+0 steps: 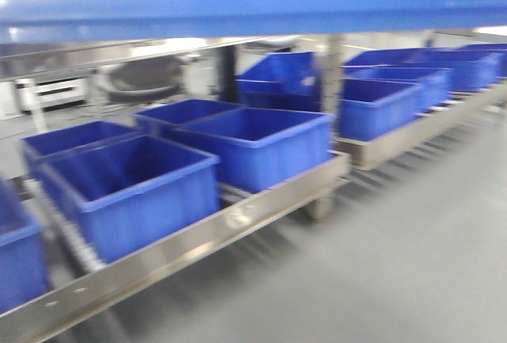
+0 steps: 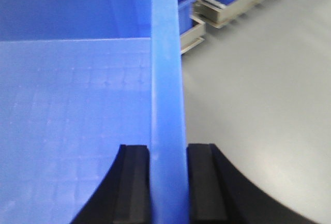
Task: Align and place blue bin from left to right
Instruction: 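Back the base away from the shelf, holding the bin with both grippers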
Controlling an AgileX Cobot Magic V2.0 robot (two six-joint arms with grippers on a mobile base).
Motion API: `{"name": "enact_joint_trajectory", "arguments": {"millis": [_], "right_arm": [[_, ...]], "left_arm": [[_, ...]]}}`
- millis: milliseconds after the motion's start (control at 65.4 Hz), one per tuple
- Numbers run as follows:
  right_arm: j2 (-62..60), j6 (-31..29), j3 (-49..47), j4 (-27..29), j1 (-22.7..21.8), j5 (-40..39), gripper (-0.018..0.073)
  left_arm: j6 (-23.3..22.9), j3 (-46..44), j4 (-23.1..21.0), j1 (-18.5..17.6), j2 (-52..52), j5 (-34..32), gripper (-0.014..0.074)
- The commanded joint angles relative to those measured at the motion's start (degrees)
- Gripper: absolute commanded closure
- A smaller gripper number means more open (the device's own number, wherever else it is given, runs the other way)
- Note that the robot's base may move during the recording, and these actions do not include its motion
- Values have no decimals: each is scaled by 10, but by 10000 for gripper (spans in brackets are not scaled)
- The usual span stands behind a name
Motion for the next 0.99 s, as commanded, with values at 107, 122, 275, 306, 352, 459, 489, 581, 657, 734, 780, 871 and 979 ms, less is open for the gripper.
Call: {"name": "enact_joint_trajectory", "arguments": {"millis": [107, 122, 275, 306, 352, 459, 489, 581, 657, 734, 780, 871, 979], "right_arm": [[-3, -8, -6, -23, 7, -61, 631], [-3, -8, -6, -23, 7, -61, 631], [-3, -8, -6, -23, 7, -61, 631], [-3, -8, -6, -23, 7, -61, 631], [-3, -8, -6, -23, 7, -61, 631], [-3, -8, -6, -23, 7, -61, 631], [-3, -8, -6, -23, 7, -61, 631], [-3, -8, -6, -23, 7, -61, 631], [-3, -8, -6, -23, 7, -61, 631], [-3, -8, -6, -23, 7, -61, 631], [-3, -8, -6, -23, 7, -61, 631], [-3, -8, -6, -24, 7, -61, 631], [-3, -8, -6, -24, 7, -61, 631]], "left_arm": [[1, -7, -11, -8, -5, -54, 707], [1, -7, -11, -8, -5, -54, 707], [1, -7, -11, -8, -5, -54, 707], [1, -7, -11, -8, -5, -54, 707], [1, -7, -11, -8, -5, -54, 707], [1, -7, -11, -8, -5, -54, 707], [1, -7, -11, -8, -5, -54, 707], [1, -7, -11, -8, -5, -54, 707], [1, -7, -11, -8, -5, -54, 707], [1, -7, -11, -8, -5, -54, 707], [1, -7, -11, -8, -5, -54, 707], [1, -7, -11, -8, -5, -54, 707], [1, -7, -11, -8, -5, -54, 707]]}}
